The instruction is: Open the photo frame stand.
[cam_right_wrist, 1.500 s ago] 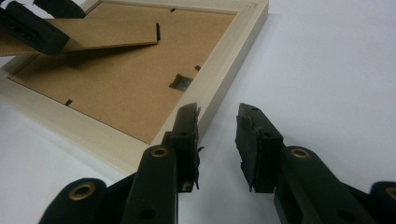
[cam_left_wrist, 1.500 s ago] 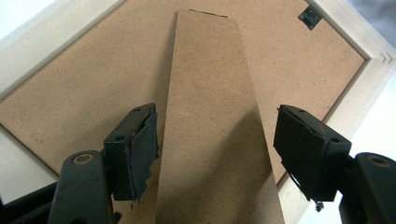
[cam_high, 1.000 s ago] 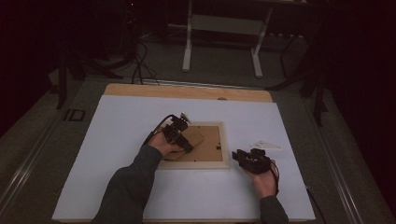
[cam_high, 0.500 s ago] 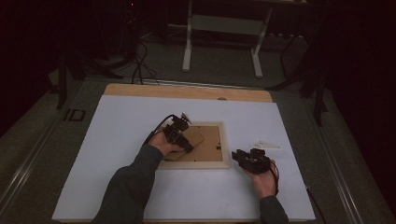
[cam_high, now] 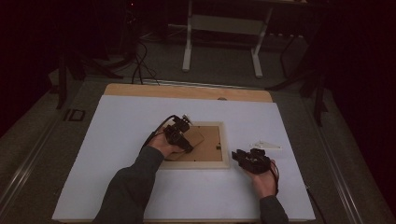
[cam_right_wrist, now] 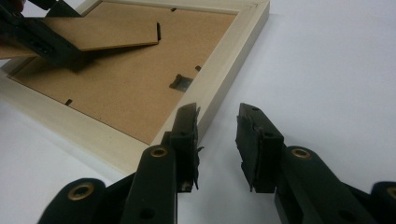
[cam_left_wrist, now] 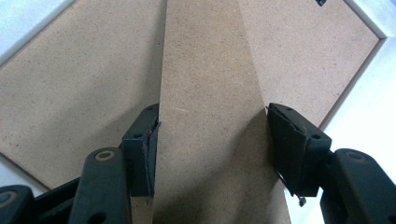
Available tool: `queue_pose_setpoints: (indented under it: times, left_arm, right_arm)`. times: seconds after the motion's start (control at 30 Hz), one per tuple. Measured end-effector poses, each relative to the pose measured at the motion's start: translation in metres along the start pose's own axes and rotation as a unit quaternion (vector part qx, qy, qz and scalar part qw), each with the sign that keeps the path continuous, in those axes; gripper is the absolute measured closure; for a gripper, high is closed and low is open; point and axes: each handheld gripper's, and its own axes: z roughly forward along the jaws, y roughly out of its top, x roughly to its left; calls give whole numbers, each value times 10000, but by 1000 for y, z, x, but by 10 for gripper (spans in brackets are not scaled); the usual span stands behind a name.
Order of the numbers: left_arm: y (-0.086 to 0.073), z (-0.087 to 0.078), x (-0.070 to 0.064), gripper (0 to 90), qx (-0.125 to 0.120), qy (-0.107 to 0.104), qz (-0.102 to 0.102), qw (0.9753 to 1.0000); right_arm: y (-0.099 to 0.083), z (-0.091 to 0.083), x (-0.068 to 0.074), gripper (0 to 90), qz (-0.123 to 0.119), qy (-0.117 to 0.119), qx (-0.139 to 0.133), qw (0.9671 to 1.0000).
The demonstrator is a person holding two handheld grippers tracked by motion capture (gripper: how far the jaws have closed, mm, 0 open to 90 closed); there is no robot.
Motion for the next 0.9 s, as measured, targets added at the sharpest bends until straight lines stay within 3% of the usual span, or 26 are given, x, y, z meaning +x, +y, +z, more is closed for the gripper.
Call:
queue_pose_setpoints:
  times: [0.4, 0.77, 0.9]
  left_arm:
    - [-1, -2, -7, 407, -108, 248, 160, 9995]
    - [-3, -10, -21, 406, -275, 615, 374, 9970]
    - [-4, -10, -22, 406, -313, 653, 395, 9966]
  right_arm:
    - [0, 0, 0, 680, 6, 1, -4, 10000]
    - [1, 0, 1, 673, -14, 14, -11, 10000]
    - [1, 0, 1, 667, -14, 28, -15, 10000]
